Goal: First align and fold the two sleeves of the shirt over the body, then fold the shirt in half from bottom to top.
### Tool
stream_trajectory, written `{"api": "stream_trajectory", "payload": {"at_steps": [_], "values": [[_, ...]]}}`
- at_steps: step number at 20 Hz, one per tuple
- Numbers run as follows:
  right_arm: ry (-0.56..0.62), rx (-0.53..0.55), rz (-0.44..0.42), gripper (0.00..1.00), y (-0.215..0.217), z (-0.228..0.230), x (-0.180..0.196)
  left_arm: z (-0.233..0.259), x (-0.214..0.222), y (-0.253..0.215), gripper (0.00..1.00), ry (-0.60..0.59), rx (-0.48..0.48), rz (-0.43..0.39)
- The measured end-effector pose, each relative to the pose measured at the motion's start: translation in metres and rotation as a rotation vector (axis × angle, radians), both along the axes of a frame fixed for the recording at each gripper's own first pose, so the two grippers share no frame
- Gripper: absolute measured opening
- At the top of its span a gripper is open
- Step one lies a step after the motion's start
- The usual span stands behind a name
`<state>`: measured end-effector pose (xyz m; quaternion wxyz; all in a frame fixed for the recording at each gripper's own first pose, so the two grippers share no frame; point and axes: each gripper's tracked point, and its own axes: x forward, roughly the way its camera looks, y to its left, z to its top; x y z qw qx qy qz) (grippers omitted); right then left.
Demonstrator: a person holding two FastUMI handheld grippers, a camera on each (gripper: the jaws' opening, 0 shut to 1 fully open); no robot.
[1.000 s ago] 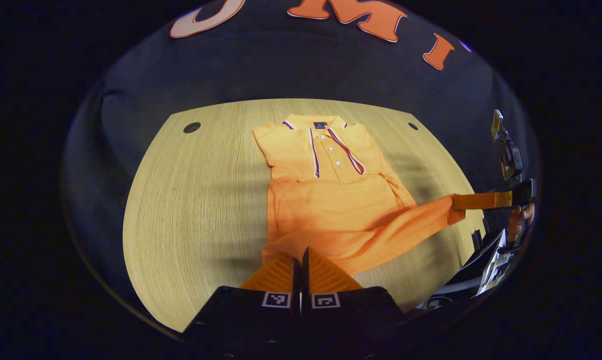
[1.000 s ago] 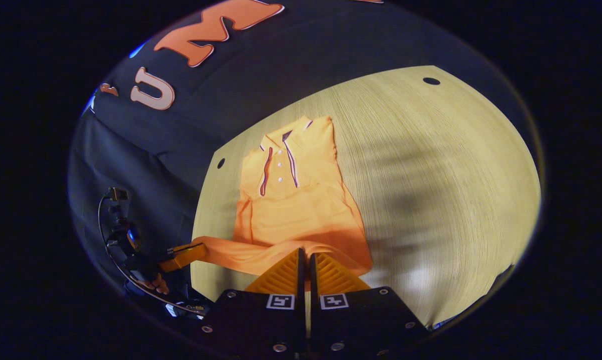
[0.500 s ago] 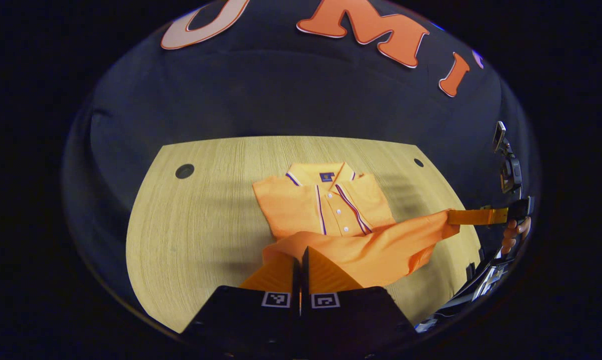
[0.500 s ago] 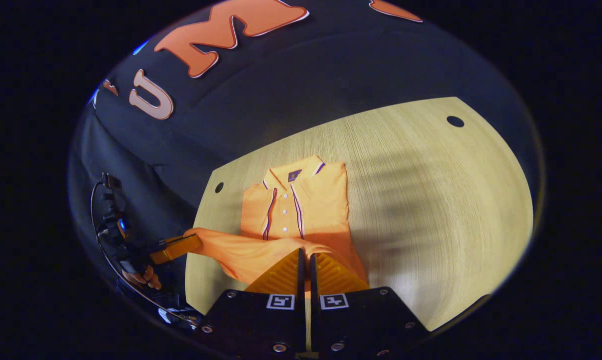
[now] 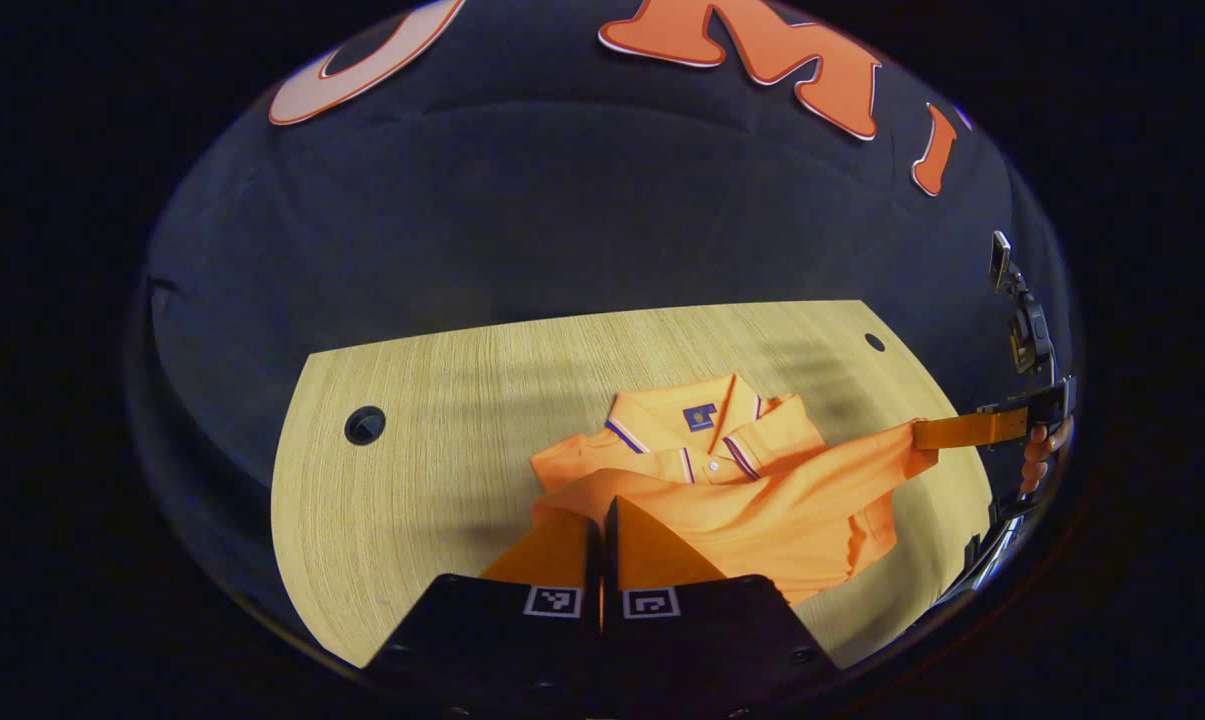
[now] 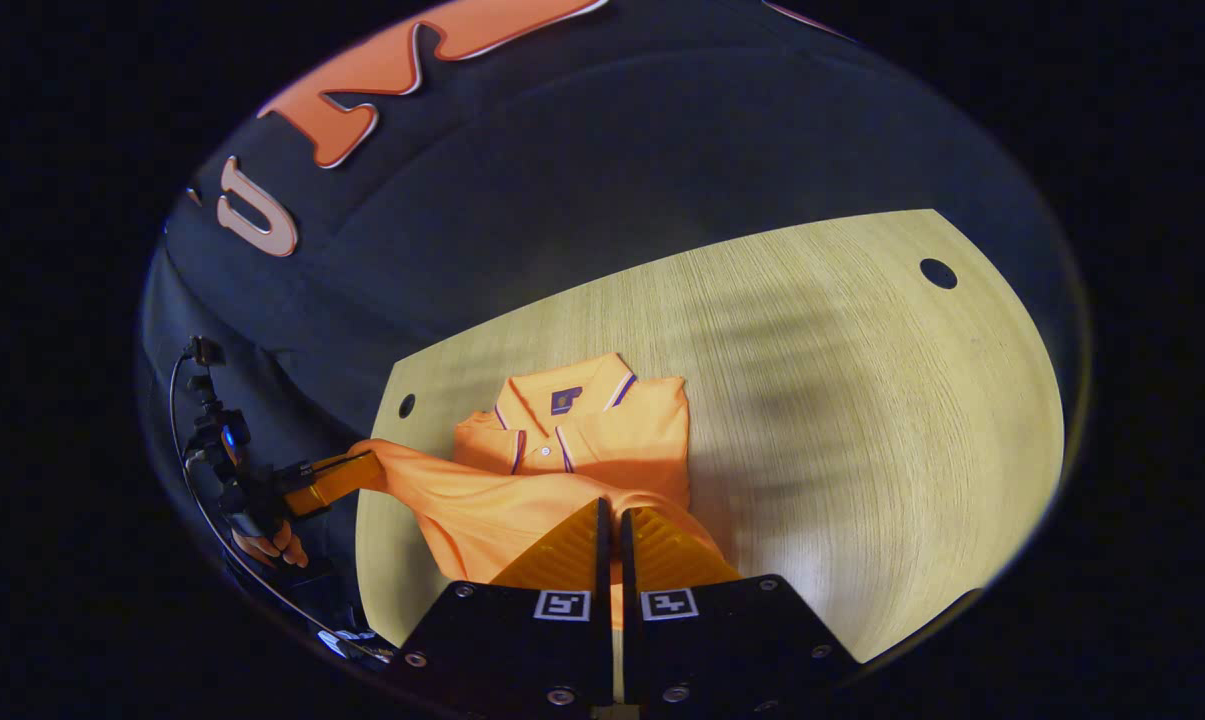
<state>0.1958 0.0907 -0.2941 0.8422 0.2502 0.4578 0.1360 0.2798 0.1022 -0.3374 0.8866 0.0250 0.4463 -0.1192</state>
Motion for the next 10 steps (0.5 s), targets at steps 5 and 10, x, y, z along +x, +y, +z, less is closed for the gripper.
{"api": "stream_trajectory", "payload": {"at_steps": [5, 10], "values": [[-0.004, -0.035, -0.029, 0.04, -0.007, -0.007, 0.055, -0.015, 0.046, 0.017, 0.01, -0.052, 0.087, 0.013], [0.051, -0.048, -0.056, 0.05, -0.018, -0.031, 0.093, -0.039, 0.065, 0.025, 0.01, -0.06, 0.157, -0.004]]}}
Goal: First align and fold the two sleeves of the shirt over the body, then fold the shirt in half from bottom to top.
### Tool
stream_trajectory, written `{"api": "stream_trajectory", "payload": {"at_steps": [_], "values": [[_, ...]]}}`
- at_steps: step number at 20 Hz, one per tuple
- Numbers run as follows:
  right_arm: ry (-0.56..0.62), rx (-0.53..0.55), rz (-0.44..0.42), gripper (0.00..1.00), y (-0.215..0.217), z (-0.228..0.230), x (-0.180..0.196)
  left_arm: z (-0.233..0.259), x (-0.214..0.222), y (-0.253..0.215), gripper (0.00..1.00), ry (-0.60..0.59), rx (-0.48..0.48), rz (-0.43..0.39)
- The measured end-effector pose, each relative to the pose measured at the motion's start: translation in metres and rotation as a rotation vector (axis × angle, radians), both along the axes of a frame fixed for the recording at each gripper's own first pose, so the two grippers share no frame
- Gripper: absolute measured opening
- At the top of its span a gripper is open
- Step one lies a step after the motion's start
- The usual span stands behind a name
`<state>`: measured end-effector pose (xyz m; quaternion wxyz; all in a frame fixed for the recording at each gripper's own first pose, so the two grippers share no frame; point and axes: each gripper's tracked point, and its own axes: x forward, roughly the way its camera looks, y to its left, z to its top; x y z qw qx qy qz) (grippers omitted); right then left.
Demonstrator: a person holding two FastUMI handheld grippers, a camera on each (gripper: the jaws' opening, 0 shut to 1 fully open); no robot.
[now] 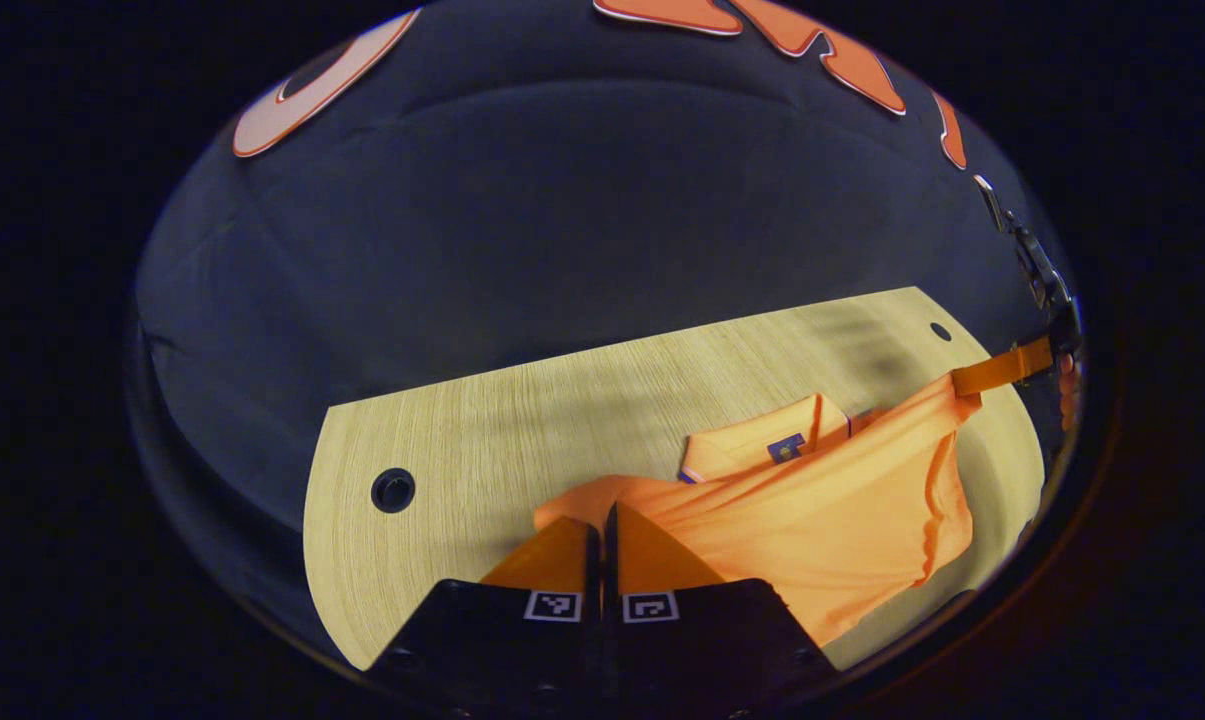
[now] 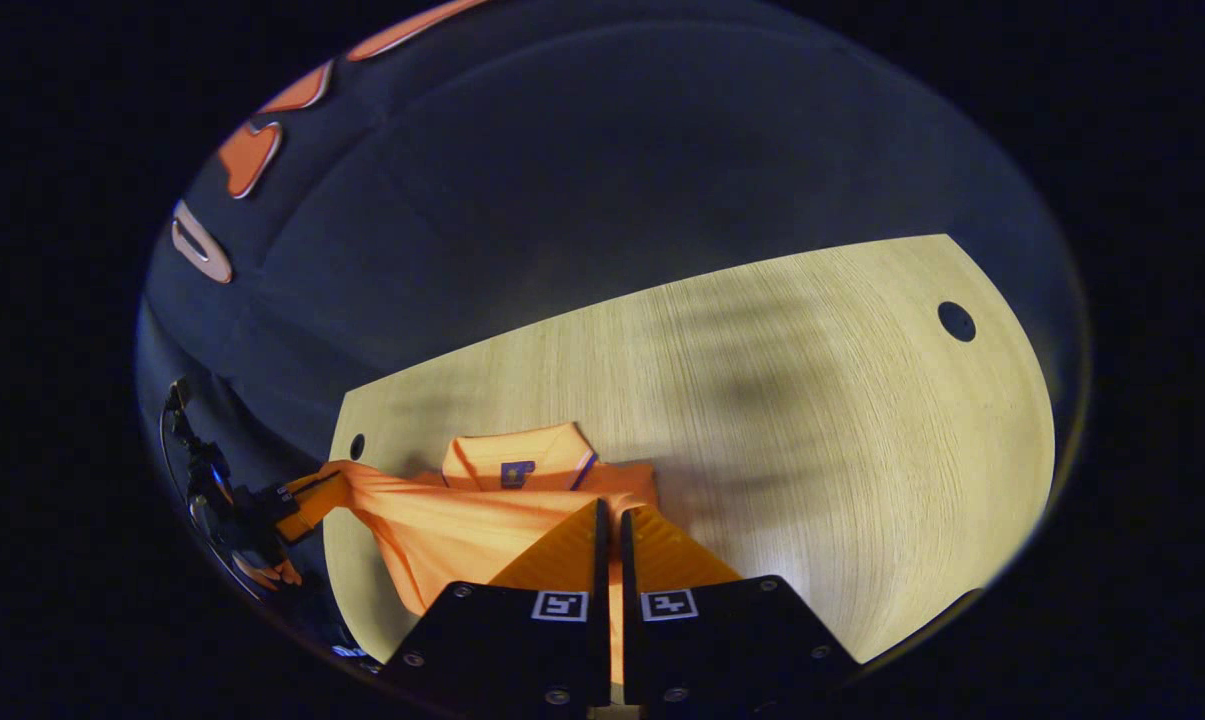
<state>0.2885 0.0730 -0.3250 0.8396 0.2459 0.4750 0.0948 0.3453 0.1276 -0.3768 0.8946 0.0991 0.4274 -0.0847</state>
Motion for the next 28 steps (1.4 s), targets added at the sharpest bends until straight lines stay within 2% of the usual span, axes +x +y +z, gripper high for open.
{"api": "stream_trajectory", "payload": {"at_steps": [3, 5, 7, 8, 9, 11, 12, 14, 15, 16, 18, 22, 28], "values": [[0.032, -0.044, -0.049, 0.05, -0.019, -0.021, 0.012, -0.012, 0.014, 0.018, 0.0, -0.021, 0.057, 0.027], [0.04, -0.018, -0.063, 0.03, -0.018, -0.024, 0.016, -0.026, 0.012, 0.008, 0.0, 0.01, 0.03, -0.007], [0.026, -0.003, -0.056, 0.03, -0.012, -0.018, 0.019, -0.027, 0.016, 0.002, 0.01, 0.013, 0.042, -0.021], [0.016, 0.003, -0.059, 0.03, -0.009, -0.014, 0.019, -0.025, 0.016, -0.004, 0.06, 0.005, 0.042, -0.025], [-0.003, 0.007, -0.063, 0.03, -0.005, -0.009, 0.019, -0.019, 0.015, -0.007, 0.14, -0.004, 0.045, -0.024], [-0.033, 0.006, -0.064, 0.03, -0.004, 0.007, 0.015, -0.013, 0.013, -0.009, 0.71, -0.022, 0.04, -0.009], [-0.05, 0.006, -0.057, 0.11, 0.002, 0.013, 0.011, -0.007, 0.015, -0.007, 1.0, -0.039, 0.043, 0.007], [-0.11, -0.013, -0.048, 0.34, 0.005, 0.03, 0.005, 0.012, 0.011, -0.006, 1.0, -0.076, 0.026, 0.047], [-0.15, -0.023, -0.047, 0.38, 0.005, 0.041, 0.001, 0.024, 0.008, -0.01, 1.0, -0.098, 0.005, 0.065], [-0.189, -0.034, -0.05, 0.58, 0.005, 0.053, -0.005, 0.038, 0.004, -0.014, 1.0, -0.121, -0.021, 0.079], [-0.257, -0.056, -0.042, 0.71, 0.003, 0.076, -0.023, 0.065, -0.007, -0.021, 1.0, -0.169, -0.066, 0.107], [-0.398, -0.103, -0.05, 0.85, -0.008, 0.125, -0.063, 0.138, -0.033, -0.028, 1.0, -0.287, -0.164, 0.162], [-0.641, -0.18, -0.099, 0.93, -0.032, 0.207, -0.111, 0.238, -0.072, -0.014, 1.0, -0.511, -0.3, 0.228]]}}
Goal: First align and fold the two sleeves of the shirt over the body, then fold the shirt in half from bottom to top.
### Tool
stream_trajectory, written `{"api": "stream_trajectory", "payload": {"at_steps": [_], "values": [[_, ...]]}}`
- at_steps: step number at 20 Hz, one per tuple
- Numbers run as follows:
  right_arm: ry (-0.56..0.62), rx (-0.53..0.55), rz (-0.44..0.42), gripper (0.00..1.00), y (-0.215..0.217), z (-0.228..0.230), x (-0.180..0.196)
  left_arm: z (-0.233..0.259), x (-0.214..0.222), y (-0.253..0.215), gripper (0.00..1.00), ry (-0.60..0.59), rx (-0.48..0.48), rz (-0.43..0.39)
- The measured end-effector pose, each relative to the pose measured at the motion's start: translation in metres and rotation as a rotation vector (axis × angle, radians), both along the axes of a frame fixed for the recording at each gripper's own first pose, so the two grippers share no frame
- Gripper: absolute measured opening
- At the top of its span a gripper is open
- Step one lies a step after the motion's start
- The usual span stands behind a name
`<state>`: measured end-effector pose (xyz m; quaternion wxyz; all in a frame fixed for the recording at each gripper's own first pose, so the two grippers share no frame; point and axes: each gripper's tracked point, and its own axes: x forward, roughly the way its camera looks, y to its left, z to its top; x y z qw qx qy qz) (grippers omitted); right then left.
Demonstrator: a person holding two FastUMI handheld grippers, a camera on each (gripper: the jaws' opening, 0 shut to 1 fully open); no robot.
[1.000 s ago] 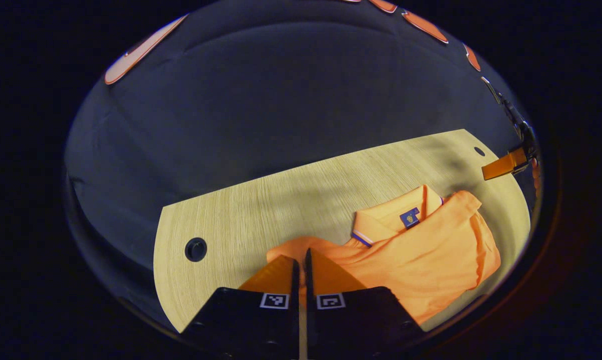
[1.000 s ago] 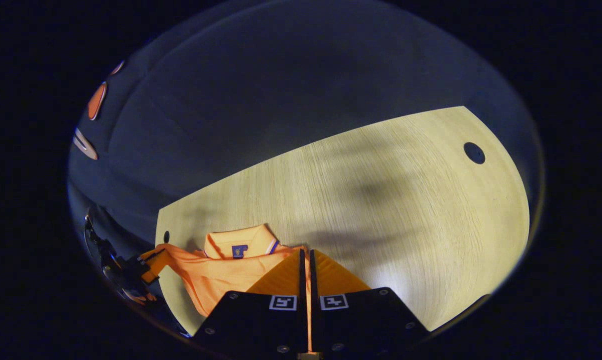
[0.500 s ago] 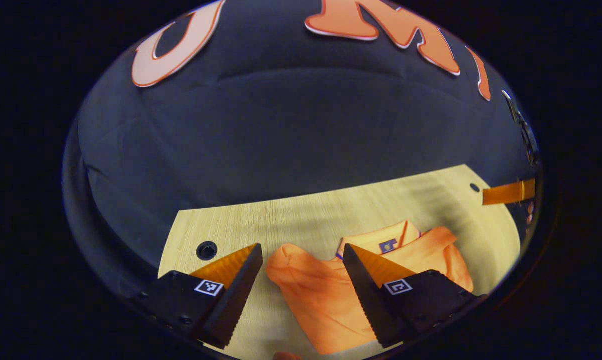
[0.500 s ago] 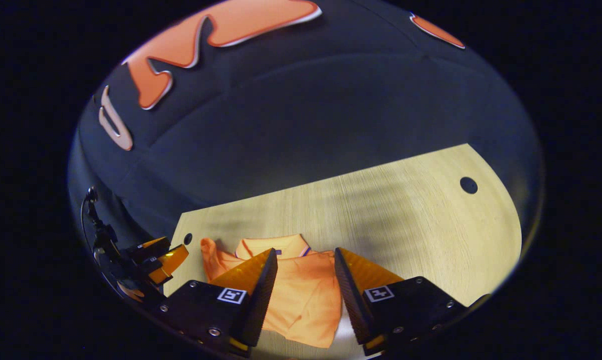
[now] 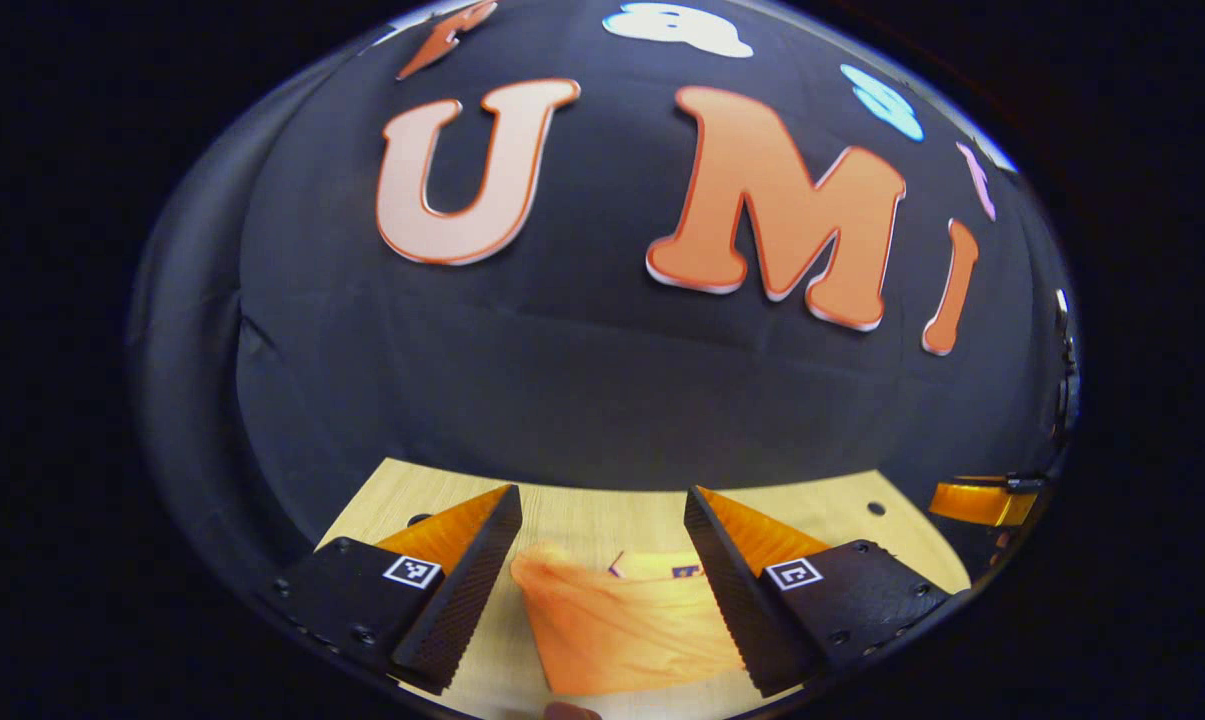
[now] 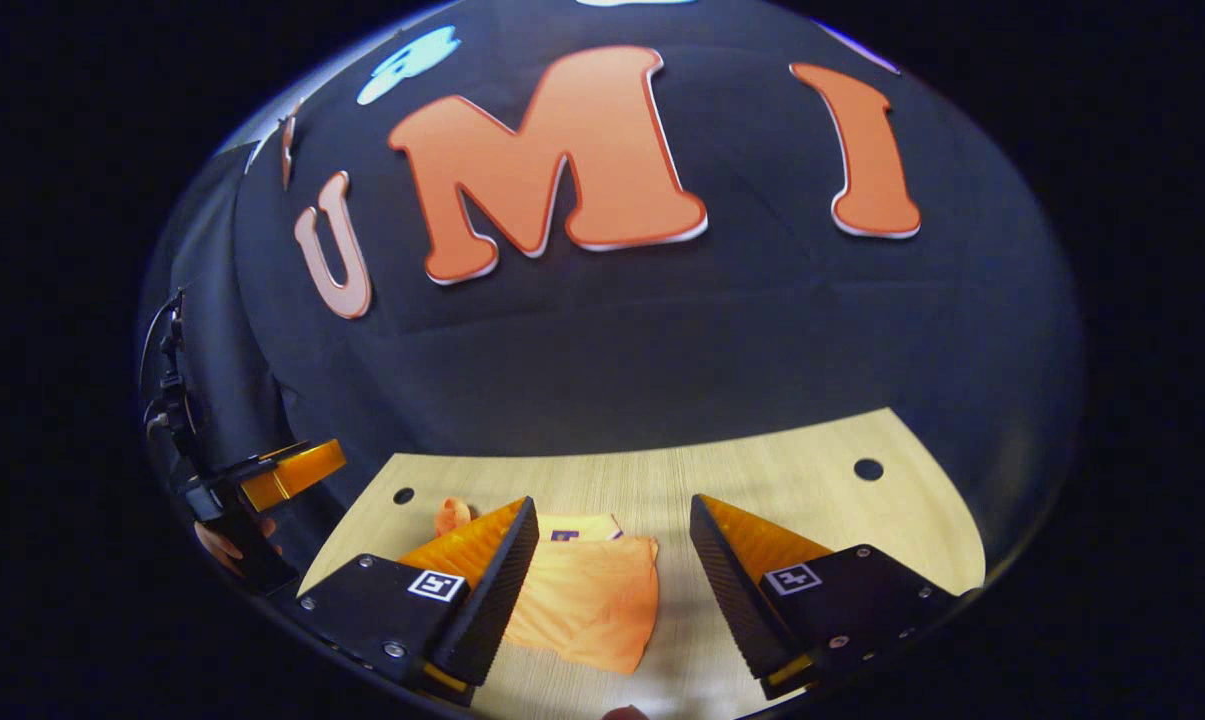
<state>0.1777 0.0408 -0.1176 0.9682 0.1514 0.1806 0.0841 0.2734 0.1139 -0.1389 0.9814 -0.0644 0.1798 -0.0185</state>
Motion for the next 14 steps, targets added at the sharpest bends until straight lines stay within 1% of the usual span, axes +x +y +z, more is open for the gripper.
{"api": "stream_trajectory", "payload": {"at_steps": [1, 3, 6, 9, 11, 12, 13, 14], "values": [[-0.039, -0.016, -0.008, 0.94, -0.004, 0.013, -0.008, 0.007, -0.005, 0.002, 1.0, -0.035, -0.009, 0.009], [-0.094, -0.043, -0.024, 0.95, -0.004, 0.031, -0.022, 0.024, -0.018, 0.004, 0.99, -0.072, 0.006, 0.018], [-0.148, -0.063, -0.019, 0.97, 0.003, 0.048, -0.042, 0.05, -0.037, 0.0, 0.99, -0.115, 0.005, 0.016], [-0.186, -0.083, -0.007, 0.97, 0.012, 0.057, -0.063, 0.071, -0.065, -0.007, 0.99, -0.158, 0.002, 0.011], [-0.214, -0.083, -0.003, 0.97, 0.016, 0.066, -0.076, 0.086, -0.08, -0.014, 0.99, -0.227, 0.044, -0.007], [-0.226, -0.076, 0.008, 1.0, 0.021, 0.072, -0.082, 0.085, -0.102, -0.019, 0.98, -0.248, 0.065, -0.014], [-0.232, -0.074, 0.012, 0.97, 0.023, 0.075, -0.089, 0.084, -0.118, -0.025, 0.98, -0.261, 0.076, -0.021], [-0.246, -0.073, 0.015, 0.97, 0.025, 0.078, -0.096, 0.084, -0.129, -0.033, 0.97, -0.268, 0.092, -0.032]]}}
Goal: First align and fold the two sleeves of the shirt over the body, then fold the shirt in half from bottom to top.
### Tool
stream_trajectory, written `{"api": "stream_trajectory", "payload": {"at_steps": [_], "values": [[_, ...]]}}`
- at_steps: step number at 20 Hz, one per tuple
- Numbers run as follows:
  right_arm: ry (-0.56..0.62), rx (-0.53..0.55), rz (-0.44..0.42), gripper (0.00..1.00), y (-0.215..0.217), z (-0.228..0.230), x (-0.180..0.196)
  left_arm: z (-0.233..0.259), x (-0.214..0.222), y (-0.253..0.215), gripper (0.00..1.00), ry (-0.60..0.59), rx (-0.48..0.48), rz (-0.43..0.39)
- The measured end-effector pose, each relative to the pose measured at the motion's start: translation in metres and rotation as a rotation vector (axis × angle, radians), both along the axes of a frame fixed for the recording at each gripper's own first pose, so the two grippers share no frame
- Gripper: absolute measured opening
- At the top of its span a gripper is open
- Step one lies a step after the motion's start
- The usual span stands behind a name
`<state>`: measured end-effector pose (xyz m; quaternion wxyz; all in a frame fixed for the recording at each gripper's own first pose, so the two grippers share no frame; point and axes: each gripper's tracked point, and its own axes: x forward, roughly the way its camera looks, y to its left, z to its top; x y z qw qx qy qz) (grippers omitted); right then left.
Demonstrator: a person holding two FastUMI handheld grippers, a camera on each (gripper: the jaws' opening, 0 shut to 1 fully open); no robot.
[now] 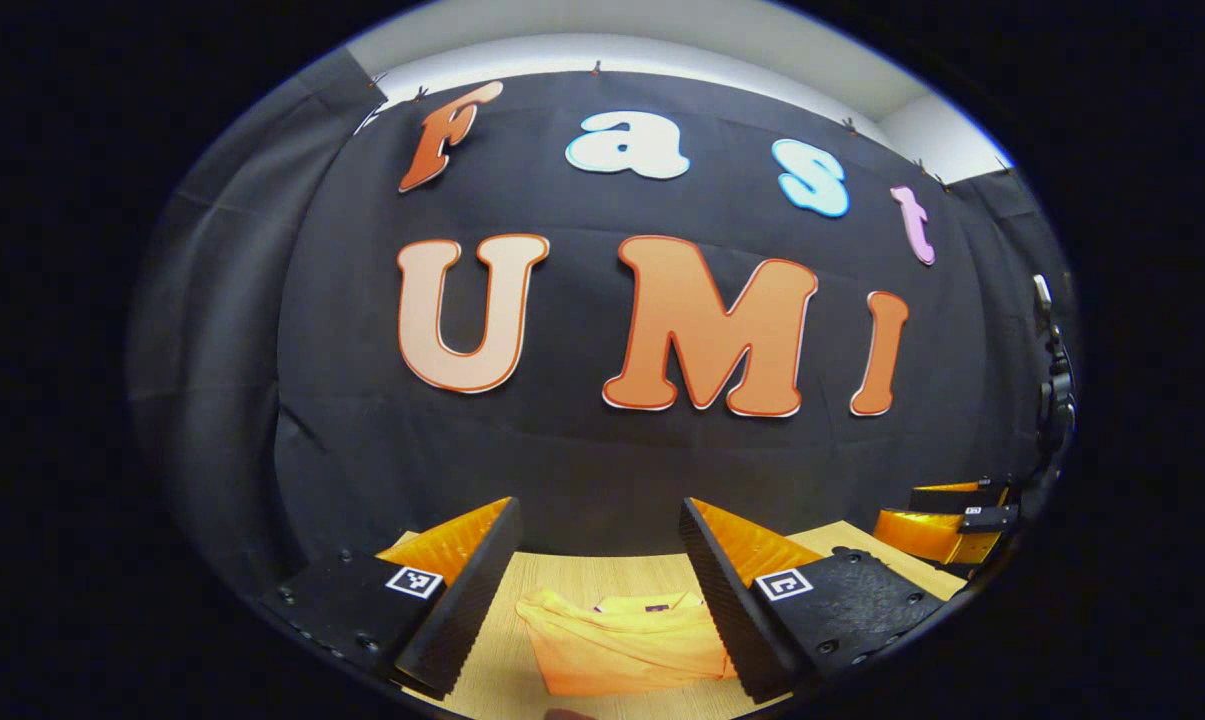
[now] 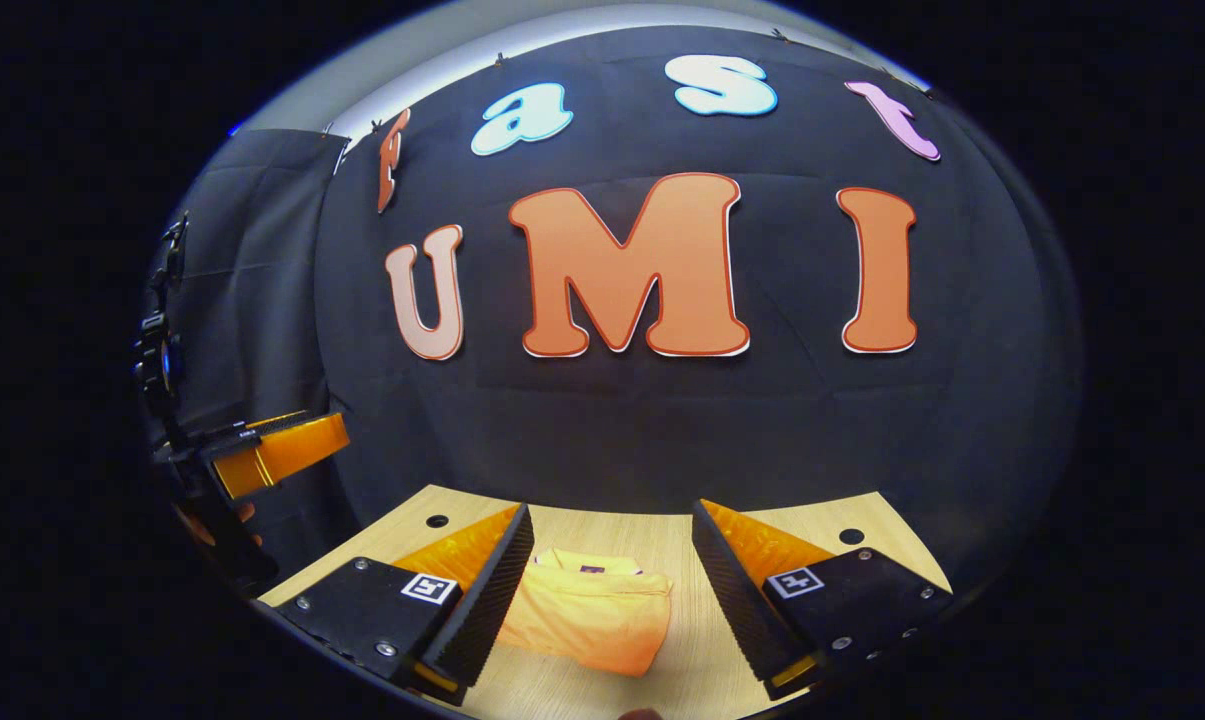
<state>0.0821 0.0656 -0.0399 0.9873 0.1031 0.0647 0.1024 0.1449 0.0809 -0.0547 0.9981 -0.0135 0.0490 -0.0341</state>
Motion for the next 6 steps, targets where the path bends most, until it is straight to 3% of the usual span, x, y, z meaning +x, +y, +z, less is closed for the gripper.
{"api": "stream_trajectory", "payload": {"at_steps": [3, 6], "values": [[-0.076, -0.013, 0.021, 1.0, 0.006, 0.014, -0.017, -0.004, -0.026, -0.021, 0.97, -0.013, 0.01, -0.019], [-0.154, -0.019, 0.035, 0.96, 0.012, 0.022, -0.035, -0.008, -0.045, -0.035, 0.98, -0.027, 0.021, -0.033]]}}
